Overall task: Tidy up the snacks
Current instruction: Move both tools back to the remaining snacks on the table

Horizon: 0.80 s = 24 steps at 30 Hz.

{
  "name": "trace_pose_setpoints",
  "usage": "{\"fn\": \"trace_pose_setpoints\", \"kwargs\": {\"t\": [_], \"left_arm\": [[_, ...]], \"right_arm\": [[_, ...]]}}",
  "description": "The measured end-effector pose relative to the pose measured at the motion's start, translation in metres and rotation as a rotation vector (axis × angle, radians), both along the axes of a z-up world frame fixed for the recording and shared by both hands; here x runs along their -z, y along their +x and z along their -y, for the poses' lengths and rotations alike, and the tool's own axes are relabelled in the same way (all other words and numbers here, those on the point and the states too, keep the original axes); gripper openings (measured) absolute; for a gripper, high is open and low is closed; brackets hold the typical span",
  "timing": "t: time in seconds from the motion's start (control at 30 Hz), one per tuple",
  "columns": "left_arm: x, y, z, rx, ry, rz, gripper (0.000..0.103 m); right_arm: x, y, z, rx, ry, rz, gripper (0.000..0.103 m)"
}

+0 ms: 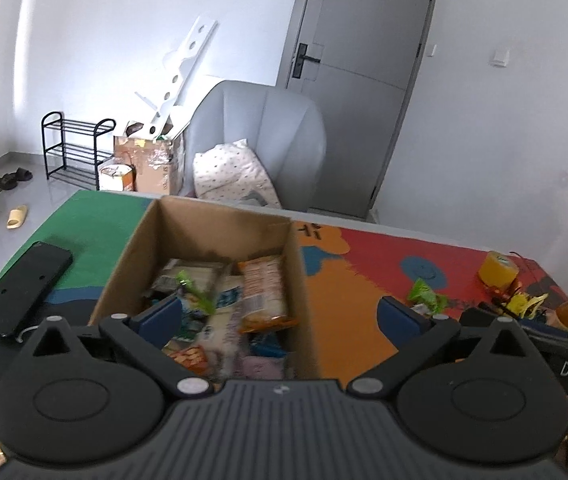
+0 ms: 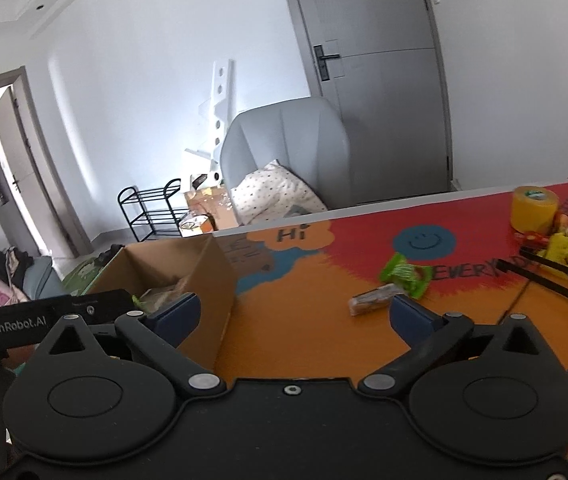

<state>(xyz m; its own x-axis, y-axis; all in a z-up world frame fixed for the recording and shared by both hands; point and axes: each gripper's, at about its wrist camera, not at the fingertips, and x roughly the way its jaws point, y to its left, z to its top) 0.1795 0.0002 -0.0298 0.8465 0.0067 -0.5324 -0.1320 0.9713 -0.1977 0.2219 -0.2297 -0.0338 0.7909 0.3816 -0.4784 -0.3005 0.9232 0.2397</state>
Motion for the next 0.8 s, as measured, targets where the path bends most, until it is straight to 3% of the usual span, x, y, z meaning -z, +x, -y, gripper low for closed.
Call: {"fn": "trace_pose_setpoints", "kwargs": {"t": [0.27, 0.43, 0.8], "left_arm": [[-0.001, 0.008, 0.028, 0.062, 0.026, -0.003, 0.103], [-0.004, 0.011, 0.044, 0.088, 0.001, 0.031, 0.103], [0.003, 0.028, 0.085, 0.168, 0.064, 0.01, 0.103]], "right_arm": [[0.002, 0.001, 0.031, 0.051, 0.056, 0.01, 0.103], [0.006, 0.004, 0.046, 0.084, 0.055, 0.004, 0.103], [0.021, 0.013, 0.08, 0.119, 0.057, -0.031, 0.103]]}}
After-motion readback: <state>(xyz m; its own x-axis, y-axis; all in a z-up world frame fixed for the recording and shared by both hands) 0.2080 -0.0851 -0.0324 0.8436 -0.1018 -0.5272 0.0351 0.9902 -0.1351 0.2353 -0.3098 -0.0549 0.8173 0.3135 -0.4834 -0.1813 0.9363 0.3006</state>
